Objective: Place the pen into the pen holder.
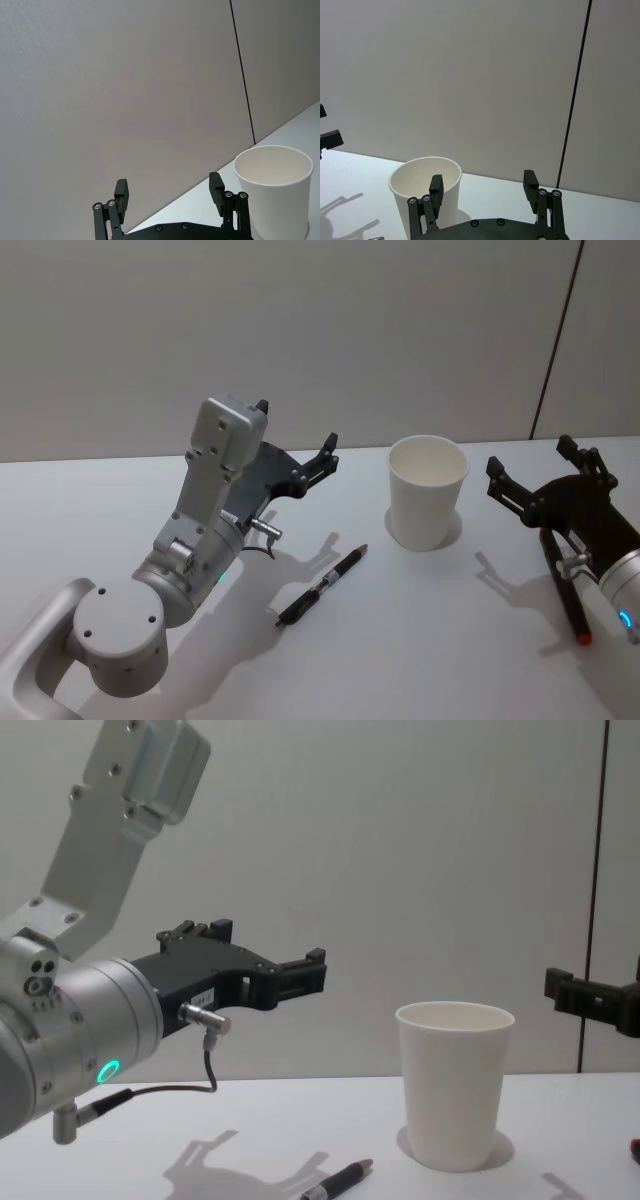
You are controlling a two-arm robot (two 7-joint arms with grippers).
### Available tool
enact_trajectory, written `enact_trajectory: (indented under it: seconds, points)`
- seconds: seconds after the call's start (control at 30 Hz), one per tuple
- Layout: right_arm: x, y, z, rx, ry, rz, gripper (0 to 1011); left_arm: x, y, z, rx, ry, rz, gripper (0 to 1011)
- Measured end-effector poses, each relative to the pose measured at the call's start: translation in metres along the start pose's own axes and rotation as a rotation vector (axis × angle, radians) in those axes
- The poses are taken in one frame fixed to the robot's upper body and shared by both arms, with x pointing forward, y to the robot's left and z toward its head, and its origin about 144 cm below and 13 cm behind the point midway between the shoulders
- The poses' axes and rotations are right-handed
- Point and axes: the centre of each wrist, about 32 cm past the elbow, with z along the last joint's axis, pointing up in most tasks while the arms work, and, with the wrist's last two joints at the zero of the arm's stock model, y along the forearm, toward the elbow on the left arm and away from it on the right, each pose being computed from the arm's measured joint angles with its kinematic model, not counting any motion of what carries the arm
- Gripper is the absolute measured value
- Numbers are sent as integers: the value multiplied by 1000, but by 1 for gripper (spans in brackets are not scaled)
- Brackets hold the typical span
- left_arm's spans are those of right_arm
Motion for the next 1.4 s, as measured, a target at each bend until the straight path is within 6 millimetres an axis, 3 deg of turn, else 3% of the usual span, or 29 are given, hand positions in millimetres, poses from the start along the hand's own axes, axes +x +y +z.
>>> enact_trajectory:
  seconds: [1.4]
  points:
    - [0,0,0,0,0,0,1001,0,0,0,0,0,0,1001]
